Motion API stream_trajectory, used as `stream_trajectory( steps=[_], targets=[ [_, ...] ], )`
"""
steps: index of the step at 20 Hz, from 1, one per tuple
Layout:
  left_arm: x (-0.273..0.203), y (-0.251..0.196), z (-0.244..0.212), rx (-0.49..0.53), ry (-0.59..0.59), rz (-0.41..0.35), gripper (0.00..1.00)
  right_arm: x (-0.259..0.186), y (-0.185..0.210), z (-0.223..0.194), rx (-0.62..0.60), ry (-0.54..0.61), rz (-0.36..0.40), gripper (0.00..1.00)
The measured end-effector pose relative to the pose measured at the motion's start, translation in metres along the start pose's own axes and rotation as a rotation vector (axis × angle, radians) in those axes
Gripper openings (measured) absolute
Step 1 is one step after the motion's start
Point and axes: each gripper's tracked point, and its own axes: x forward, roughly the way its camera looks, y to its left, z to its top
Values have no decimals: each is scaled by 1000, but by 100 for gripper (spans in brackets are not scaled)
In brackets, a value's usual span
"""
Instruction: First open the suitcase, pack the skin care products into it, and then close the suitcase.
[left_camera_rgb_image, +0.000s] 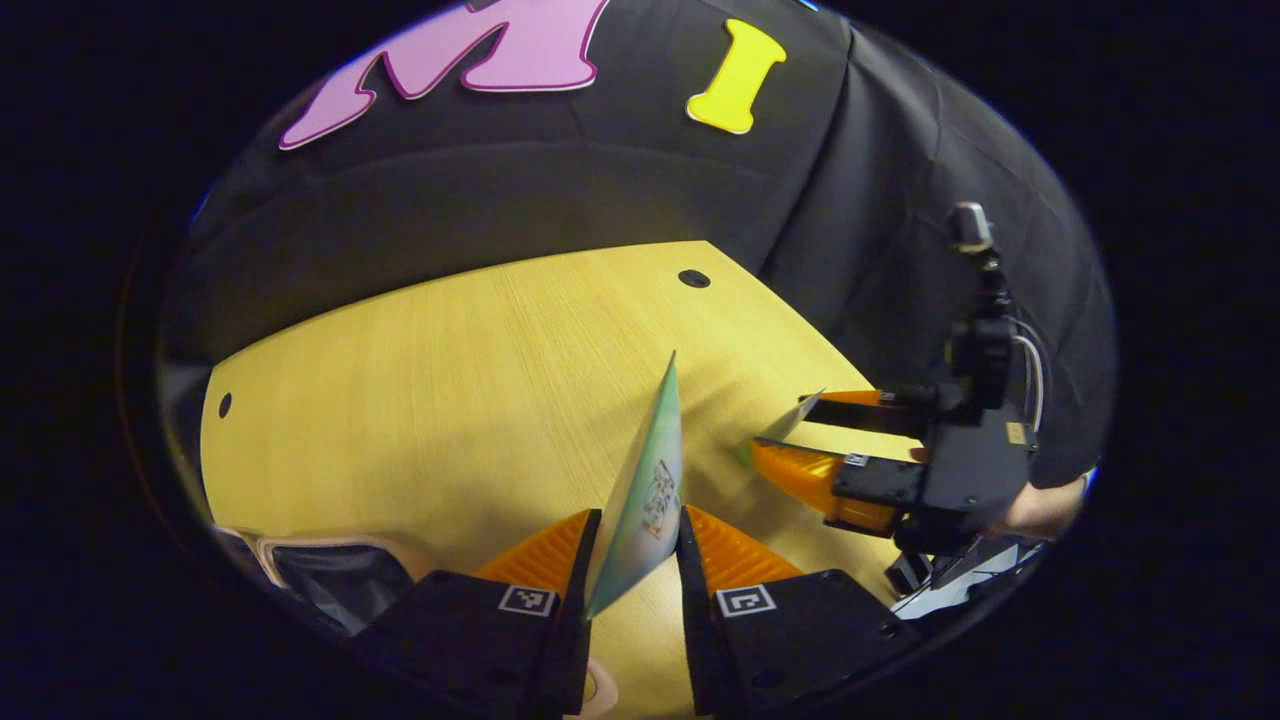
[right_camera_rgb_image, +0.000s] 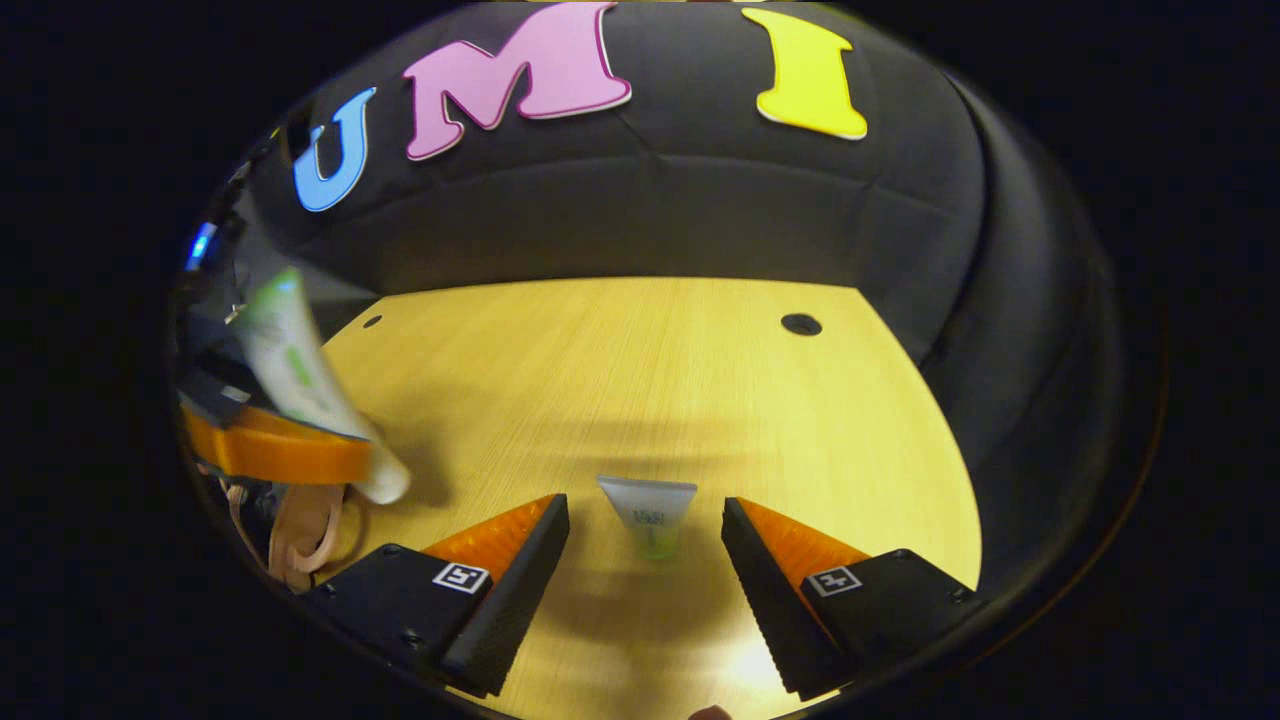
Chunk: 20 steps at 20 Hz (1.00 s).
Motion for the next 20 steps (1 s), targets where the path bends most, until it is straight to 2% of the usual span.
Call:
stream_trajectory(
  steps=[2, 3, 4, 6, 7, 8, 9, 10, 13, 15, 16, 17, 18, 19, 20],
  targets=[
    [-39, 15, -19, -62, 8, 45, 44, 20, -5, -12, -14, 35, -12, 97],
    [-58, 22, -28, -78, 11, 69, 41, 27, -4, -20, -11, 61, -4, 94],
    [-80, 35, -41, -92, 12, 94, 47, 26, -4, -26, -8, 94, 4, 74],
    [-122, 68, -71, -130, 50, 166, 44, 25, 3, -18, -10, 68, 23, 35],
    [-139, 98, -96, -174, 86, 211, 44, 15, 16, -11, -5, 52, 53, 34],
    [-143, 114, -109, -203, 113, 234, 47, 7, 25, -8, -3, 45, 71, 34],
    [-140, 126, -124, -235, 148, 250, 44, -3, 39, -3, 5, 36, 98, 33],
    [-139, 138, -136, -270, 179, 269, 47, -16, 53, 1, 7, 24, 122, 33],
    [-125, 147, -167, -354, 275, 274, 44, -50, 99, 15, -3, -7, 191, 33],
    [-121, 156, -193, -402, 383, 304, 47, -72, 134, 18, -22, -6, 253, 33],
    [-119, 163, -205, -414, 433, 324, 41, -81, 152, 22, -35, -9, 282, 33],
    [-117, 177, -223, -422, 483, 353, 40, -89, 169, 23, -55, -7, 309, 33],
    [-115, 191, -240, -428, 521, 381, 40, -96, 182, 21, -71, 4, 320, 33],
    [-107, 200, -252, -430, 542, 385, 44, -101, 195, 18, -70, 26, 324, 33],
    [-98, 201, -260, -445, 554, 374, 44, -108, 211, 11, -61, 61, 341, 33]
  ],
)
